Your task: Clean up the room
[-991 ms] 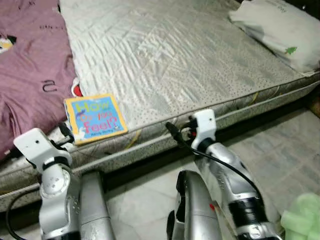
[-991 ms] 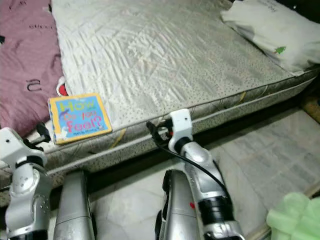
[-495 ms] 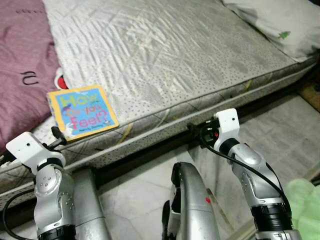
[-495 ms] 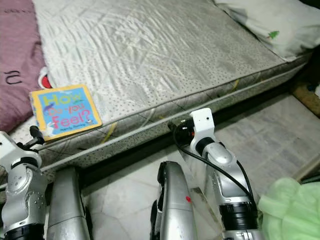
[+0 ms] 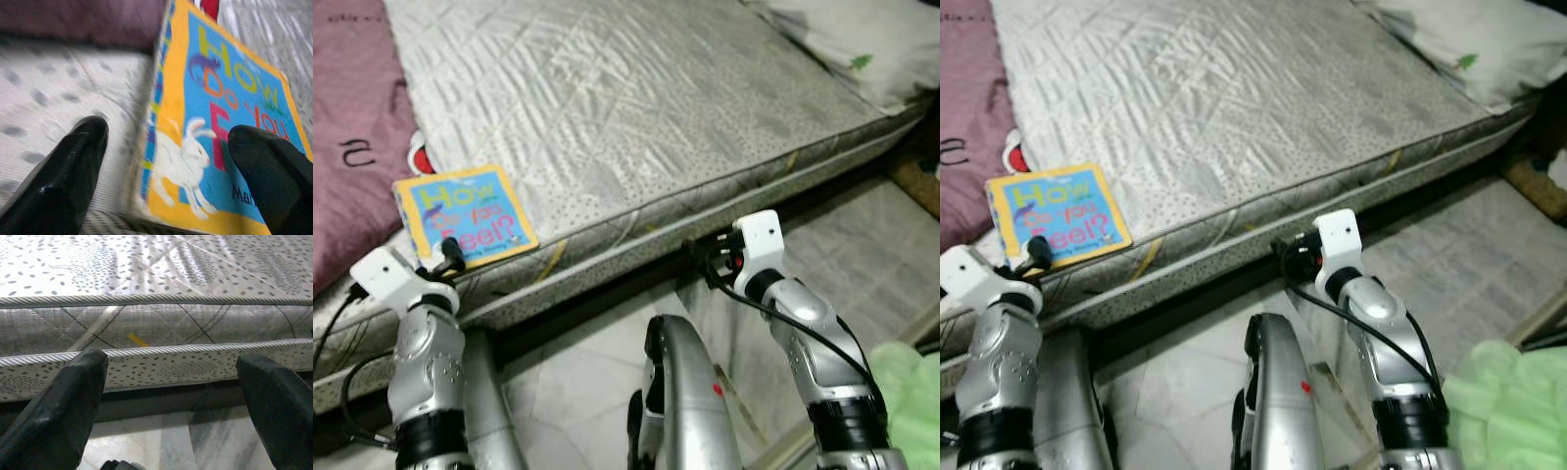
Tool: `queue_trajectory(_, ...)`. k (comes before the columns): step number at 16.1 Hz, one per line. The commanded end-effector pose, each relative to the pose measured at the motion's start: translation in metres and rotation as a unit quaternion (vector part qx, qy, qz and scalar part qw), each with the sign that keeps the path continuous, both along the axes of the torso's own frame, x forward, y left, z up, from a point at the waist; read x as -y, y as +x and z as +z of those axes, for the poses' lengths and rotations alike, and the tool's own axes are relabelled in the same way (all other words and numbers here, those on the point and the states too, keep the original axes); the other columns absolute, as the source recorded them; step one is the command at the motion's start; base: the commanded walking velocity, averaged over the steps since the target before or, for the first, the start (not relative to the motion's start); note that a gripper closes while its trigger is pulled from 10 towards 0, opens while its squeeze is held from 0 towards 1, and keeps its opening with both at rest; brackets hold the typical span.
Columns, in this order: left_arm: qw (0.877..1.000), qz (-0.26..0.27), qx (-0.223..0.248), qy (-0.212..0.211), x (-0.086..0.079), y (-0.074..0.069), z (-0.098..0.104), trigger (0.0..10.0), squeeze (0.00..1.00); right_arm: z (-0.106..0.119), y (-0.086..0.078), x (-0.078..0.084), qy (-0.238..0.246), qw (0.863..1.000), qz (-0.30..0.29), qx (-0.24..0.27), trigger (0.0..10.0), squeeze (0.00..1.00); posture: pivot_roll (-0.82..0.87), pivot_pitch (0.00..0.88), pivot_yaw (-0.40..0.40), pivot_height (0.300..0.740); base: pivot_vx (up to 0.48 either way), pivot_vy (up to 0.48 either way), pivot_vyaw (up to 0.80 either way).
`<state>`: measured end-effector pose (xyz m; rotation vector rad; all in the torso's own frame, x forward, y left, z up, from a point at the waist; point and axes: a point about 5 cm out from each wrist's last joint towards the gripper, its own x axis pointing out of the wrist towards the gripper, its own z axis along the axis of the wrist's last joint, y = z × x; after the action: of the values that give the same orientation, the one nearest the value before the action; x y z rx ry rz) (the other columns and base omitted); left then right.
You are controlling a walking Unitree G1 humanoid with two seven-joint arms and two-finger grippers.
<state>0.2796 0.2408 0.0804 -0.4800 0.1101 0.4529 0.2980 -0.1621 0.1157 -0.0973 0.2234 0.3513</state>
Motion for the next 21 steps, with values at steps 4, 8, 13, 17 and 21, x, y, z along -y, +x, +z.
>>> queue_trajectory(4,0.997,-0.047,-0.017,-0.055,0.009,0.008,-0.013,10.0,0.0,0.004,0.002,0.008,-0.015,1.0,-0.013,0.008,10.0,0.0,-0.21,0.171,-0.167,0.503,0.0,0.0,0.0)
queue_trajectory(8,0.991,-0.089,-0.002,-0.102,0.016,0.011,-0.018,0.0,0.0,0.005,0.003,0.009,-0.02,1.0,-0.011,0.014,10.0,0.0,-0.22,0.157,-0.166,0.503,0.0,0.0,0.0)
queue_trajectory(13,0.99,-0.093,0.014,-0.109,0.01,0.015,-0.014,0.0,0.0,0.005,0.007,0.006,-0.023,1.0,-0.006,0.018,10.0,0.0,-0.21,0.138,-0.165,0.503,0.0,0.0,0.0)
queue_trajectory(17,0.99,-0.091,0.014,-0.109,0.009,0.016,-0.015,0.0,0.0,0.006,0.009,0.004,-0.024,0.999,-0.003,0.023,10.0,0.0,-0.21,0.125,-0.163,0.503,0.0,0.0,0.0)
queue_trajectory(21,0.99,-0.096,0.02,-0.106,0.008,0.02,-0.011,0.0,0.0,0.005,0.012,0.002,-0.024,0.999,-0.001,0.027,10.0,0.0,-0.2,0.105,-0.161,0.503,0.0,0.0,0.0)
